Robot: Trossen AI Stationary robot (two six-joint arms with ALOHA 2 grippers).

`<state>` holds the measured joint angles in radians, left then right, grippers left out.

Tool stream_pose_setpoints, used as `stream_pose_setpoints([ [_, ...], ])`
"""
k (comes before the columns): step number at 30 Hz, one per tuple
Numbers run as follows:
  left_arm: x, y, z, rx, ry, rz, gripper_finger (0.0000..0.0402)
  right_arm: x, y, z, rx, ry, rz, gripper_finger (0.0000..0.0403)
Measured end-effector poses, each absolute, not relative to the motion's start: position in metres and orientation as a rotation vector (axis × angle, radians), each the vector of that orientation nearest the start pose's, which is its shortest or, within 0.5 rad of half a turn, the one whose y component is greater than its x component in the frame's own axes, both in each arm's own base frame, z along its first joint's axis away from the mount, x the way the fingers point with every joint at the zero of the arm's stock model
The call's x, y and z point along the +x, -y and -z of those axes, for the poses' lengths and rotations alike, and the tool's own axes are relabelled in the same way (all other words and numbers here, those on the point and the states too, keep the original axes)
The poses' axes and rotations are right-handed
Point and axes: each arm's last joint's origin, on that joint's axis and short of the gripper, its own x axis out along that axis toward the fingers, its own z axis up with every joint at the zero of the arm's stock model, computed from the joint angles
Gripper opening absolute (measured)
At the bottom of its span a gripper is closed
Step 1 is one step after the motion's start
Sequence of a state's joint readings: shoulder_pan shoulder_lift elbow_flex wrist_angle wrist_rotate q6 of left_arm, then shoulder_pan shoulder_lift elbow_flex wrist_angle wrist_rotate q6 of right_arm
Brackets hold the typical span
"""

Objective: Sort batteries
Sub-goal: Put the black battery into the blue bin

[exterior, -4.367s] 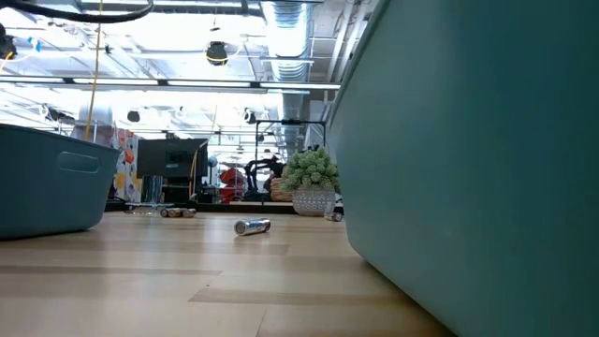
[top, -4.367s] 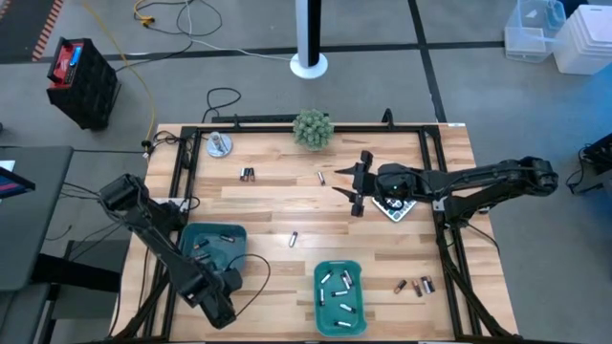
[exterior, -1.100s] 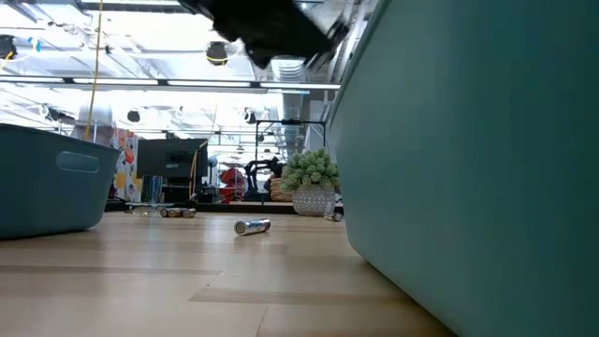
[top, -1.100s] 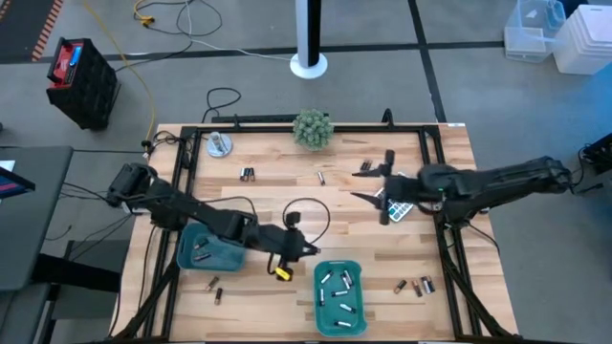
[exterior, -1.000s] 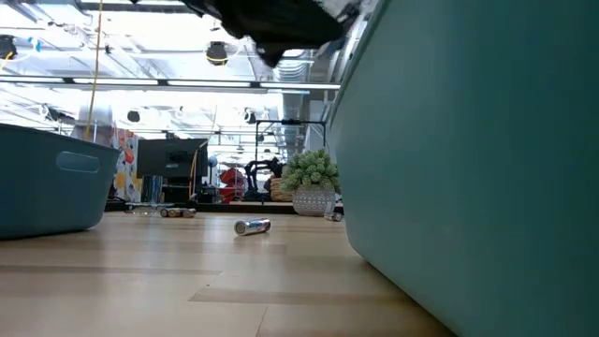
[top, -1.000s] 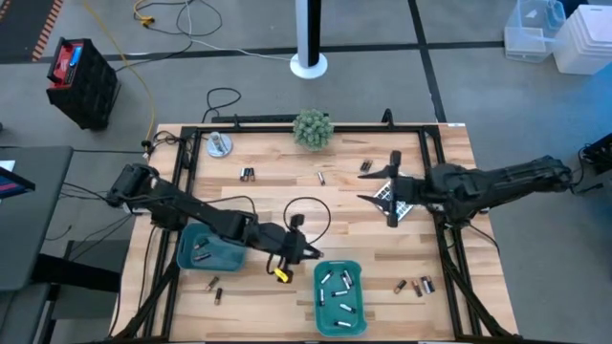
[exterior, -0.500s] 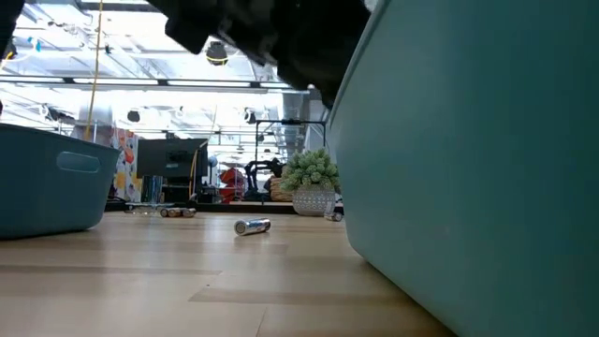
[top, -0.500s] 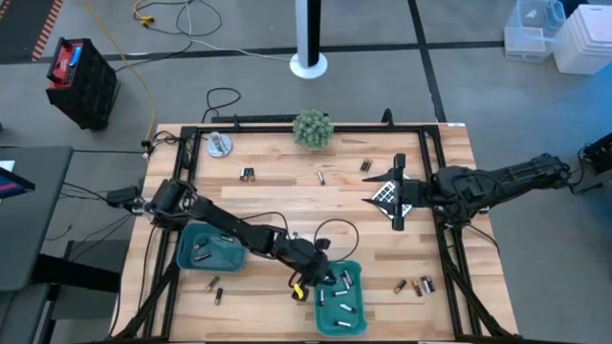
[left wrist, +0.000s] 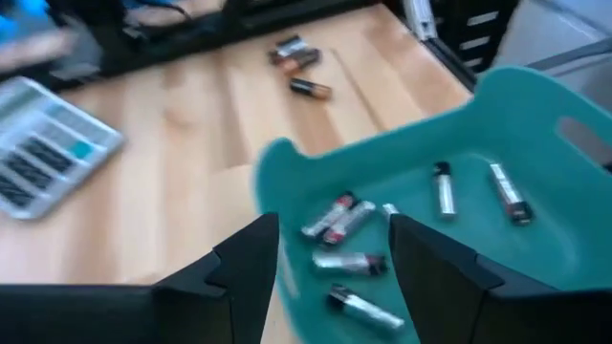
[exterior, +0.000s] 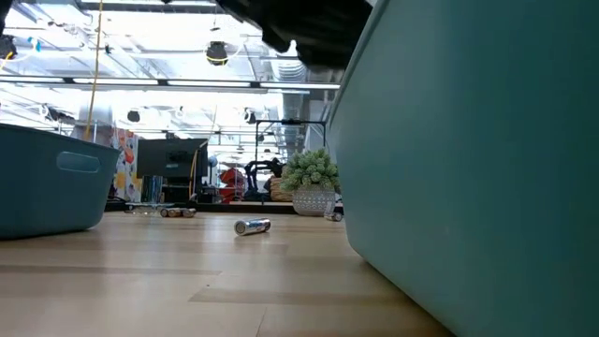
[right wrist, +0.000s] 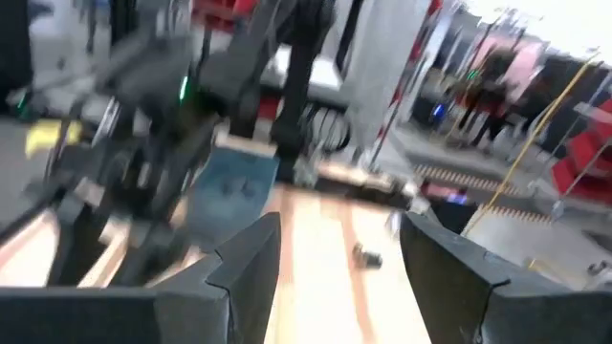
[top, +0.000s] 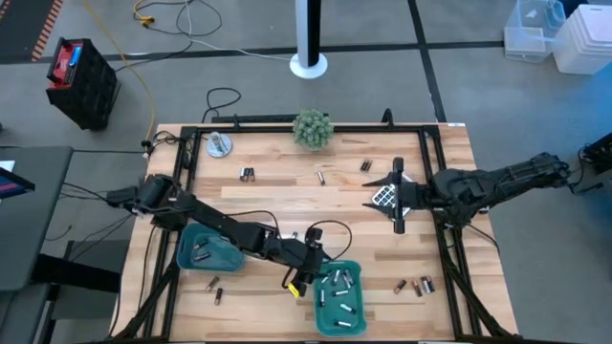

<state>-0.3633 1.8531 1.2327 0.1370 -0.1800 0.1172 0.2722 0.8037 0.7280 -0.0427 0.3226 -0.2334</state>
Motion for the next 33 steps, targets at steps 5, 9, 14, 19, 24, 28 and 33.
stream_pose_setpoints([
  [5, 0.362, 0.129, -0.225, 0.257, -0.403, 0.146, 0.0196, 0.171, -0.050, -0.309, -0.262, -0.257, 0.070, 0.0232],
  [9, 0.340, 0.110, -0.221, 0.199, -0.344, 0.093, 0.0196, 0.168, -0.061, -0.301, -0.214, -0.321, 0.074, 0.0232],
  [14, 0.318, 0.094, -0.220, 0.152, -0.277, 0.052, 0.0196, 0.166, -0.072, -0.285, -0.117, -0.449, 0.063, 0.0232],
  [19, 0.308, 0.083, -0.222, 0.176, -0.275, 0.006, 0.0196, 0.168, -0.087, -0.259, -0.022, -0.666, 0.098, 0.0232],
  [24, 0.304, 0.073, -0.230, 0.196, -0.274, -0.019, 0.0196, 0.172, -0.113, -0.245, 0.065, -0.842, 0.067, 0.0232],
  [28, 0.303, 0.067, -0.230, 0.227, -0.300, -0.030, 0.0196, 0.171, -0.138, -0.227, 0.102, -0.990, 0.002, 0.0232],
  [33, 0.302, 0.059, -0.228, 0.232, -0.336, -0.051, 0.0196, 0.161, -0.167, -0.208, 0.126, -1.101, -0.032, 0.0232],
])
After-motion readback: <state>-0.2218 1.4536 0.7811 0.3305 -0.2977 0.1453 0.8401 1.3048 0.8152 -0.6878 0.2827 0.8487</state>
